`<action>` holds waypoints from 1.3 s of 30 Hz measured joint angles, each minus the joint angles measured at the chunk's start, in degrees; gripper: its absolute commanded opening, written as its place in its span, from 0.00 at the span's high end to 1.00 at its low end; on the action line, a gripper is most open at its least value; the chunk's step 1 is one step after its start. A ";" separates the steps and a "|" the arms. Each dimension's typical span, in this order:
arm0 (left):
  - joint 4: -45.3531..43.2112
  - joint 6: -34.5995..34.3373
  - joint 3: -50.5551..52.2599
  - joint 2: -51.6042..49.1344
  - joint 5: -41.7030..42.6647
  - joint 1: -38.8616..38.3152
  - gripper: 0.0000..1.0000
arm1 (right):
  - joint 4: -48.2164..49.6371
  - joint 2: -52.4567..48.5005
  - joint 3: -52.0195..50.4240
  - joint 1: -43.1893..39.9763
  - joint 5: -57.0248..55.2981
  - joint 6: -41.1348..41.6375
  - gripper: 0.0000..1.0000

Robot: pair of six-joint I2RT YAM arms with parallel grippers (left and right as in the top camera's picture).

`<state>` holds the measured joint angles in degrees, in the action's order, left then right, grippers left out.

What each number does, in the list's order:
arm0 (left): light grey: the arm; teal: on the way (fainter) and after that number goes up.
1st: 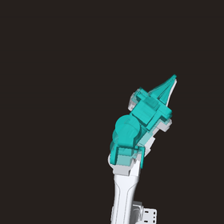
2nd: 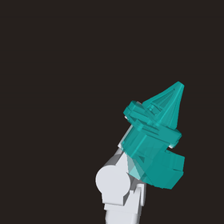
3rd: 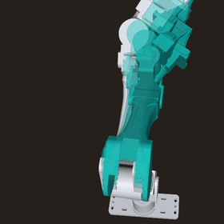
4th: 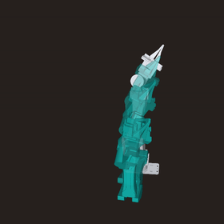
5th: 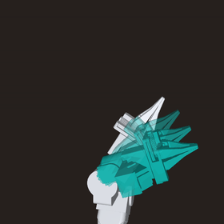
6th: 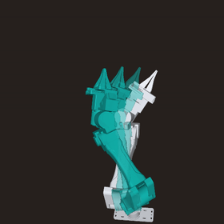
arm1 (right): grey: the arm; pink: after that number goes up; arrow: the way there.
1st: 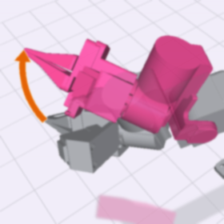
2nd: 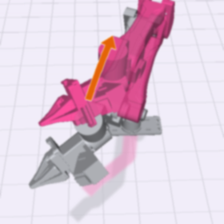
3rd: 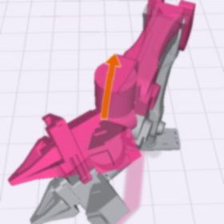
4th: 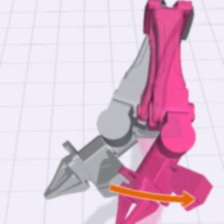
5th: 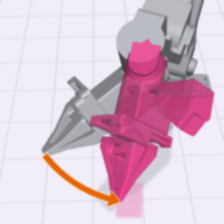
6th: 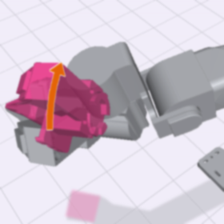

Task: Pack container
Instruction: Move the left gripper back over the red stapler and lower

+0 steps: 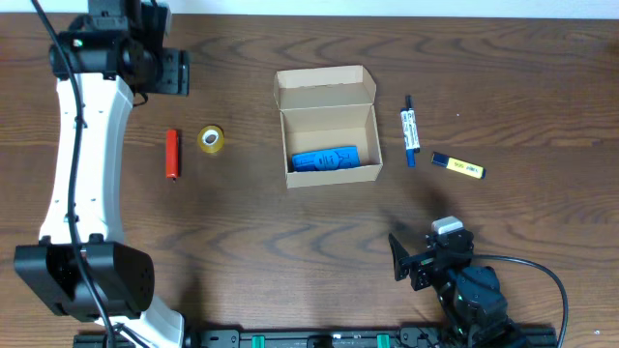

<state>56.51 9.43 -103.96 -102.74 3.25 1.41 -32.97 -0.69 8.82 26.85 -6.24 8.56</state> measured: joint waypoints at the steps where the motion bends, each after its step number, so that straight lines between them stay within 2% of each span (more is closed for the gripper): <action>1: -0.98 0.00 1.53 0.00 0.04 0.13 0.24 | 0.00 0.00 0.00 0.00 0.00 0.00 0.01; 12: -9.22 0.02 20.02 0.00 0.70 2.71 0.24 | 0.02 0.00 0.00 0.00 0.02 0.00 0.01; 20: -17.31 0.02 29.42 0.00 0.85 5.62 0.24 | 0.00 0.00 0.00 0.00 0.00 0.00 0.01; 28: -19.50 1.22 31.32 -0.48 1.07 5.62 0.24 | 0.00 0.00 0.00 0.00 0.00 0.00 0.01; 39: -23.17 2.82 31.36 -7.21 1.05 5.62 0.26 | 0.00 0.00 0.00 0.00 0.00 0.00 0.01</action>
<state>33.34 12.25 -72.60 -109.95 4.29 7.03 -32.97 -0.69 8.82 26.85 -6.24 8.56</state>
